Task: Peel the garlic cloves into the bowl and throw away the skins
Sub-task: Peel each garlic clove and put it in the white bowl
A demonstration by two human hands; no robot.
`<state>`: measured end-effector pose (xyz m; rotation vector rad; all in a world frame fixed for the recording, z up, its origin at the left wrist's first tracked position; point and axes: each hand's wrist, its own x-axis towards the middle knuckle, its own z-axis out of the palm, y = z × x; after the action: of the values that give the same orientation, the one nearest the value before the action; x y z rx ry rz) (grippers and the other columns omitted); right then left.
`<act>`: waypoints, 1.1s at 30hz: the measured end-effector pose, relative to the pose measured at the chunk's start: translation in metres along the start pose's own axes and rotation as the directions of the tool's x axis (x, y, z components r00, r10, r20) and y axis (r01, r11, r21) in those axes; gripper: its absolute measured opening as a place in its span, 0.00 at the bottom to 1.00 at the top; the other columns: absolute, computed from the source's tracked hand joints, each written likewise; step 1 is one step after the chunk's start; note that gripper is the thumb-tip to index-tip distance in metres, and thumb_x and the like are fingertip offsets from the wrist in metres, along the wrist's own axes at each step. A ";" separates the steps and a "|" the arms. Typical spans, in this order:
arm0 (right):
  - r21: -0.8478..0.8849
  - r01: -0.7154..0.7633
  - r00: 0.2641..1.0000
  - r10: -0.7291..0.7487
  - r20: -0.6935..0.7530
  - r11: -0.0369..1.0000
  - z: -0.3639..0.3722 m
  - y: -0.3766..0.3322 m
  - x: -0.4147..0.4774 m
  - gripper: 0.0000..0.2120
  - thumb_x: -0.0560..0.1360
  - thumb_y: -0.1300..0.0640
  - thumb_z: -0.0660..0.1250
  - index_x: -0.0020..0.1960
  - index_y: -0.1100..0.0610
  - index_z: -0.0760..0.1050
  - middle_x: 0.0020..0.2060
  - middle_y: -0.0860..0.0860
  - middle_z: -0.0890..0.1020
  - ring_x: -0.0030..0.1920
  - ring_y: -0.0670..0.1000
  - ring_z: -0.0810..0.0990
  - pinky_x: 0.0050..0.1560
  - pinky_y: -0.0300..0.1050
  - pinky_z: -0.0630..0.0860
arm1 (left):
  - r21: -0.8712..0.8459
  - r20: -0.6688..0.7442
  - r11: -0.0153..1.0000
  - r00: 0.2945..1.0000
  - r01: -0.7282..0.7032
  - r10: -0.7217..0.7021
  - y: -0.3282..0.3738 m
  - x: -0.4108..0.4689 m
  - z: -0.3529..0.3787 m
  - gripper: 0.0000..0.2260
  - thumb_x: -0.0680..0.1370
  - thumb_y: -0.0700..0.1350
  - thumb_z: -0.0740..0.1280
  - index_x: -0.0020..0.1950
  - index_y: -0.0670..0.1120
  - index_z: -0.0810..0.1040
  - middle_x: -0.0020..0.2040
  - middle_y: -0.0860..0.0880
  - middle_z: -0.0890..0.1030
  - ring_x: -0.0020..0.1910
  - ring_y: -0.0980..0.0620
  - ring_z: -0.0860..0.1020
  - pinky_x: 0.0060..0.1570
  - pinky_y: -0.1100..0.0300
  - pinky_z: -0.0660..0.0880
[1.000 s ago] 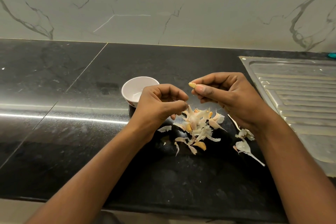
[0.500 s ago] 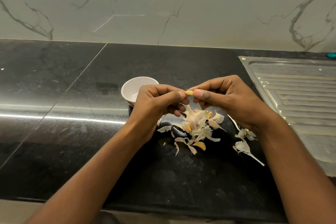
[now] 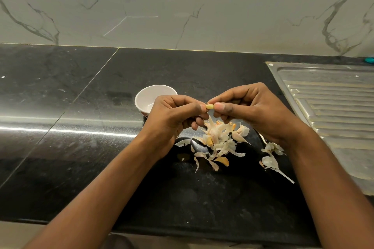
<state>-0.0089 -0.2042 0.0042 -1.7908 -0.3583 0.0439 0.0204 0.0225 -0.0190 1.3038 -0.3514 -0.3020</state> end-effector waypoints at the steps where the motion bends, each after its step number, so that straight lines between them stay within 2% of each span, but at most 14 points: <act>1: 0.000 -0.001 1.000 0.001 0.009 1.000 0.001 0.000 0.000 0.11 0.77 0.57 0.74 0.58 0.58 0.87 0.47 0.57 0.89 0.47 0.56 0.87 0.47 0.44 0.84 | 0.001 -0.004 1.000 1.000 0.000 0.000 0.000 0.000 0.000 0.06 0.79 0.30 0.69 0.45 0.34 0.85 0.38 0.38 0.83 0.33 0.49 0.78 0.33 0.62 0.76; 4: -0.005 0.002 1.000 -0.002 0.018 1.000 0.004 0.000 0.001 0.11 0.77 0.57 0.73 0.58 0.59 0.86 0.47 0.57 0.89 0.46 0.54 0.88 0.48 0.45 0.85 | 0.010 -0.027 1.000 1.000 -0.005 0.005 0.000 0.001 0.000 0.07 0.78 0.29 0.68 0.42 0.35 0.84 0.37 0.39 0.81 0.33 0.49 0.76 0.32 0.62 0.74; 7: -0.085 0.029 0.999 -0.032 -0.034 0.996 0.008 0.001 0.002 0.10 0.77 0.57 0.74 0.57 0.58 0.86 0.47 0.53 0.90 0.46 0.53 0.89 0.49 0.46 0.86 | 0.022 -0.071 1.000 0.997 -0.014 0.016 -0.001 0.002 0.001 0.08 0.78 0.29 0.68 0.41 0.36 0.83 0.35 0.40 0.81 0.32 0.50 0.75 0.31 0.62 0.73; 13: -0.262 0.086 0.987 -0.118 -0.107 0.961 0.011 0.004 0.003 0.08 0.77 0.56 0.76 0.55 0.54 0.88 0.44 0.47 0.89 0.45 0.47 0.87 0.46 0.38 0.82 | 0.073 -0.120 0.997 0.992 -0.031 0.039 -0.003 0.003 0.002 0.06 0.78 0.30 0.69 0.42 0.34 0.83 0.36 0.40 0.82 0.32 0.49 0.76 0.32 0.61 0.73; 19: -0.126 0.061 0.993 -0.072 -0.090 0.990 0.012 0.001 0.000 0.11 0.77 0.57 0.76 0.57 0.59 0.87 0.46 0.53 0.90 0.46 0.54 0.89 0.48 0.44 0.86 | 0.088 -0.115 0.995 0.992 -0.047 0.058 -0.004 0.002 0.001 0.04 0.78 0.31 0.70 0.44 0.33 0.84 0.36 0.40 0.83 0.33 0.50 0.76 0.33 0.61 0.74; 25: -0.145 0.045 0.995 -0.057 -0.085 0.988 0.014 0.000 0.002 0.10 0.76 0.55 0.76 0.55 0.58 0.87 0.45 0.52 0.90 0.44 0.52 0.89 0.47 0.43 0.86 | 0.133 -0.063 0.989 0.995 -0.065 0.074 -0.004 0.001 0.003 0.05 0.78 0.30 0.70 0.44 0.34 0.85 0.37 0.40 0.83 0.34 0.50 0.78 0.33 0.62 0.75; 33: -0.022 0.021 0.991 -0.024 -0.131 1.000 0.011 0.000 0.003 0.11 0.78 0.56 0.72 0.57 0.60 0.86 0.45 0.55 0.90 0.45 0.53 0.89 0.47 0.42 0.85 | 0.089 -0.121 0.995 0.991 -0.053 0.063 -0.004 0.003 0.001 0.06 0.79 0.31 0.70 0.43 0.35 0.84 0.37 0.40 0.83 0.33 0.49 0.77 0.33 0.62 0.75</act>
<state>-0.0081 -0.1934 0.0021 -1.7989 -0.2855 -0.0931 0.0229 0.0194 -0.0224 1.3869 -0.2991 -0.1573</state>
